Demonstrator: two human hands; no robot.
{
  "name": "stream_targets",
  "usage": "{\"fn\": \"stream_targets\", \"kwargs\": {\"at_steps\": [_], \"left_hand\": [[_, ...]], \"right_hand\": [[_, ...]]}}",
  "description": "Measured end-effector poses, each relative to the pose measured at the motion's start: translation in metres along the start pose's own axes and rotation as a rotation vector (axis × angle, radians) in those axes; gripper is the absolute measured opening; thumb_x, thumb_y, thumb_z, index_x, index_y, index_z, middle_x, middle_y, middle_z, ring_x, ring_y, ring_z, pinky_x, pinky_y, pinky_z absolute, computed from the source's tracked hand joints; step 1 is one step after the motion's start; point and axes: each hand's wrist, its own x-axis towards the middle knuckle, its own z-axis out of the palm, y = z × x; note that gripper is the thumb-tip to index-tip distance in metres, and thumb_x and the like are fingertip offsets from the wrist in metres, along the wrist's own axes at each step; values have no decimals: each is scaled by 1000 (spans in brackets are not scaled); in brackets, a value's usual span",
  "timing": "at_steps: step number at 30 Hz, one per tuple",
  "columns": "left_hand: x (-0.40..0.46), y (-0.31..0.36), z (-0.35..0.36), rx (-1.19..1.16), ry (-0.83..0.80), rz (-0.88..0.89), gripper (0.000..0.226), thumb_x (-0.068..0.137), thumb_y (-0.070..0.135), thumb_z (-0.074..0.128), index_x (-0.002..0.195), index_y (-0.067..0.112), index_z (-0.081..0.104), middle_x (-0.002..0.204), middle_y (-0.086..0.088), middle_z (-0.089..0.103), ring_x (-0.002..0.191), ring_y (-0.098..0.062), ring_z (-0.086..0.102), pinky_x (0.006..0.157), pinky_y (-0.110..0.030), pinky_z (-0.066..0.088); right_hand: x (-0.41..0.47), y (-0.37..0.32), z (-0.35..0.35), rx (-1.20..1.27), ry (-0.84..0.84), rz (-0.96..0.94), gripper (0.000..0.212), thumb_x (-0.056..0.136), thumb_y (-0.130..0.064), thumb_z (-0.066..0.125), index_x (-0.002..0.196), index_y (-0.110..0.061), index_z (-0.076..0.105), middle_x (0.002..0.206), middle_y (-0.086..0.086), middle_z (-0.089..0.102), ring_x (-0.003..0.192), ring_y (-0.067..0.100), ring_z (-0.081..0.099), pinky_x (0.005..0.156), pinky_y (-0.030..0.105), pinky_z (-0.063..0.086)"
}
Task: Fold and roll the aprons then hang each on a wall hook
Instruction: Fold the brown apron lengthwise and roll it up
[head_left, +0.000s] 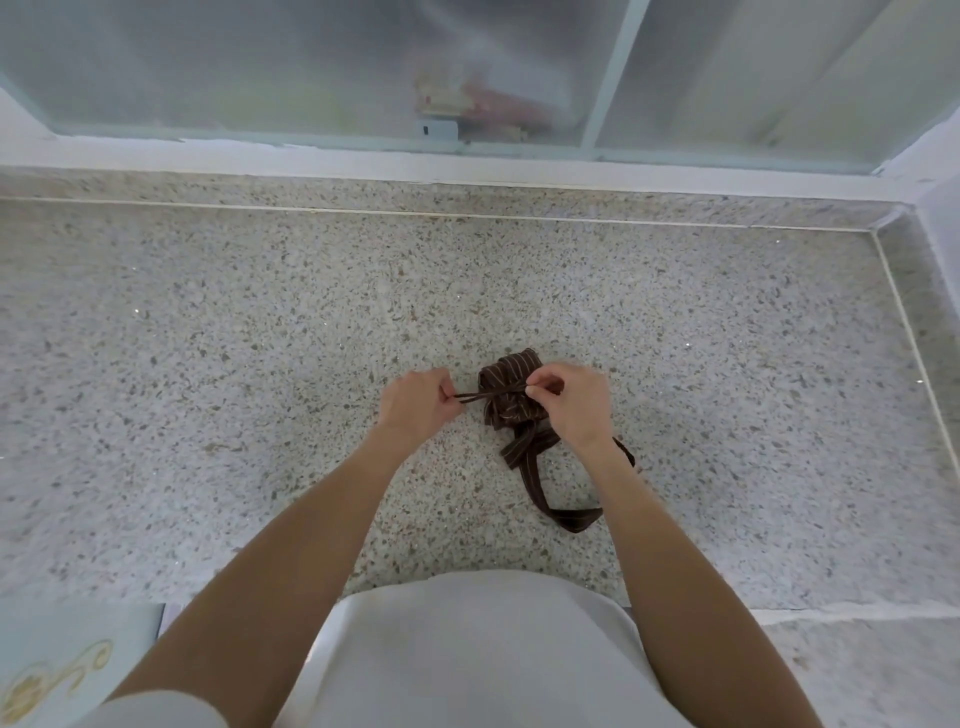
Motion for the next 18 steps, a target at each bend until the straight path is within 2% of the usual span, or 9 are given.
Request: {"fn": "stream_targets", "kwargs": {"at_steps": [3,5,7,8,10,12,15,16,18], "left_hand": [[0,-1,-2,8,40,62,16,90,26,56,104,22,61,97,0,68,87,-20,63,71,-37,54],[-8,2,-3,-13,196,191,24,91,24,56,114,20,58,113,-2,62,106,-22,55,83,-36,50],[-25,14,-4,-140,338,337,23,90,18,56,113,15,58,115,-3,57,109,-20,50,88,-32,46],[-33,22,-2,-192,359,427,20,90,14,56,110,14,60,111,-2,58,104,-18,53,86,-29,47],[-46,36,9,-212,268,641,19,89,6,54,104,14,63,104,0,60,96,-14,55,81,-25,48],[-55,47,28,-123,33,798,30,85,-1,53,108,15,64,111,0,61,106,-15,52,87,-24,43],[-63,54,57,211,-209,812,47,85,1,50,130,14,51,135,-3,50,131,-20,37,108,-31,27],[-66,55,62,317,-240,785,48,86,3,50,133,14,47,136,-3,48,132,-21,35,109,-33,24],[-66,47,67,350,-174,810,46,81,4,58,126,12,55,122,-6,57,121,-25,48,103,-38,32]], "right_hand": [[-4,7,-11,1,-73,-146,13,83,-5,67,92,-14,72,95,-3,66,88,6,57,85,20,46],[-20,18,-25,-25,-62,-197,18,87,-6,62,101,-14,68,110,-4,59,103,6,50,94,14,36],[-46,37,-36,-53,20,-187,22,84,5,57,98,-10,66,107,0,58,98,10,50,89,11,36],[-59,48,-37,-88,42,-163,26,81,10,55,94,-9,66,104,1,59,93,13,51,85,15,40],[-84,67,-36,-227,-8,-149,37,69,18,55,91,-9,66,102,5,62,93,25,54,81,36,48],[-100,83,-30,-380,-127,-168,42,60,17,60,93,-8,68,107,11,64,101,36,58,81,48,50],[-120,96,-32,-424,-183,-86,33,64,12,68,94,-3,68,111,19,63,104,40,60,84,50,53],[-129,99,-37,-423,-148,-50,29,66,9,70,93,-2,67,108,19,64,102,40,61,82,49,54],[-141,99,-47,-427,-89,-31,23,69,1,74,90,-2,66,96,16,65,90,37,65,75,44,56]]}}
